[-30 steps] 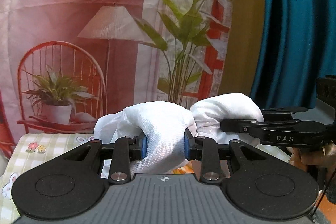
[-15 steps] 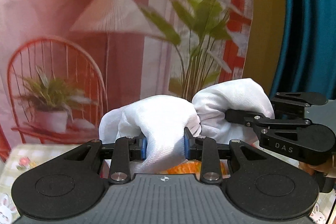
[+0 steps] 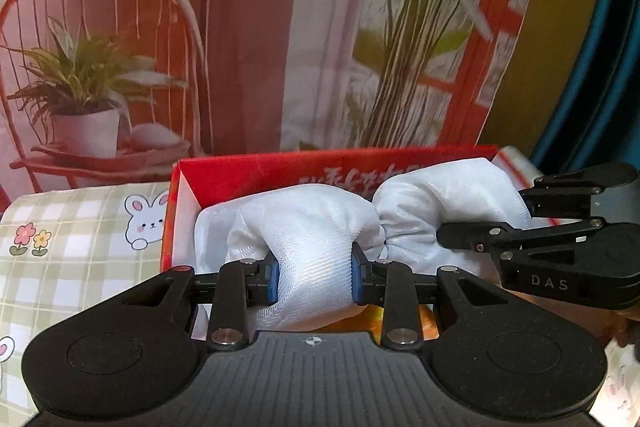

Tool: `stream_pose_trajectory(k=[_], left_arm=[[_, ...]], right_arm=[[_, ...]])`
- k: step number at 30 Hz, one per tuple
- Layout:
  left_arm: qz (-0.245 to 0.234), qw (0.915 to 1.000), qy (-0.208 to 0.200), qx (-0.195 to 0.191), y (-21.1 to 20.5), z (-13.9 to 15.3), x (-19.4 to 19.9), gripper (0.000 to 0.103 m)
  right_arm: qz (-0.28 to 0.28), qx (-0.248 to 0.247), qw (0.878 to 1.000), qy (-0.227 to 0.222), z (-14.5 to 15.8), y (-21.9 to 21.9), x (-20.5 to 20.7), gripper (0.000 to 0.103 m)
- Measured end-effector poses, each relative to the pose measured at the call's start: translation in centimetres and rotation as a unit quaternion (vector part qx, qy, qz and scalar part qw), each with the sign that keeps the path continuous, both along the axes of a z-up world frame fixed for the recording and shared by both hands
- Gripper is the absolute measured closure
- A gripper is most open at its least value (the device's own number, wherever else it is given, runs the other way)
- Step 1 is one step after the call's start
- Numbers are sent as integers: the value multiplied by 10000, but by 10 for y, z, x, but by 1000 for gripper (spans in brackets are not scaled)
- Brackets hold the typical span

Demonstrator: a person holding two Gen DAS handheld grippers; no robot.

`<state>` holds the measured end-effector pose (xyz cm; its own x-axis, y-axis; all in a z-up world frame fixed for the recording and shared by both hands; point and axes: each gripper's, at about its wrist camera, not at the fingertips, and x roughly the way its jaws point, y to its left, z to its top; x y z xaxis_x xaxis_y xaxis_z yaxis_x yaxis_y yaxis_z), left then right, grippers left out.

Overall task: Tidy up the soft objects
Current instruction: 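Lift the white bundle with both tools and carry it over the box, then open both tools to release the white bundle into the box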

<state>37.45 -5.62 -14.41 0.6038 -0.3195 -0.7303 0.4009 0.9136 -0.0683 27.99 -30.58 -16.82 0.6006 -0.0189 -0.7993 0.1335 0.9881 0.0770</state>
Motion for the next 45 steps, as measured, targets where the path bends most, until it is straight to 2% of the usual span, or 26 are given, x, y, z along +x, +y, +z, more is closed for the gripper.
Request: stream_pose_trajectory(k=[5, 8, 13, 17, 21, 23, 25, 29, 31, 34, 36, 38, 41, 45], left_arm=[[-180, 9982, 164, 539, -11, -14, 7, 69], [-141, 9975, 460, 508, -10, -19, 15, 69], [-207, 9969, 529, 545, -9, -24, 15, 69], [-208, 9972, 445, 562, -10, -23, 11, 68], [-235, 9978, 208, 579, -12, -15, 5, 62], [-226, 9981, 140, 562, -10, -11, 2, 53], [-200, 9982, 77, 558, -8, -7, -2, 40], [-192, 9981, -48, 577, -6, 2, -11, 32], [-159, 9983, -141, 536, -4, 9, -16, 26], [-104, 9985, -317, 441, 0, 23, -26, 16], [-120, 9982, -444, 377, 2, 33, -34, 14], [-159, 9976, -568, 363, 3, 42, -43, 12], [-171, 9958, -812, 393, 4, 58, -62, 5], [-143, 9917, -1158, 546, 6, 74, -87, 0]], right_arm=[[28, 187, 9987, 483, -17, -1, 13, 82], [88, 283, 9964, 794, -26, -1, 21, 82], [53, 531, 9929, 1059, -36, -3, 24, 82], [31, 597, 9912, 1178, -40, -2, 25, 81], [27, 529, 9917, 1169, -40, -2, 24, 80], [-1, 447, 9923, 1151, -39, -1, 24, 73], [6, 306, 9933, 1115, -36, 1, 22, 68], [-59, 120, 9958, 908, -24, 1, 17, 43], [-60, 71, 9972, 745, -14, 1, 12, 41], [-74, -157, 9984, 535, 4, 3, 3, 27], [-112, -140, 9993, 314, 18, 2, -6, 22], [-163, -216, 9995, 142, 29, 5, -14, 11], [-229, -284, 9993, -59, 43, 9, -29, 0], [-389, -73, 9989, -248, 58, 15, -49, 0]])
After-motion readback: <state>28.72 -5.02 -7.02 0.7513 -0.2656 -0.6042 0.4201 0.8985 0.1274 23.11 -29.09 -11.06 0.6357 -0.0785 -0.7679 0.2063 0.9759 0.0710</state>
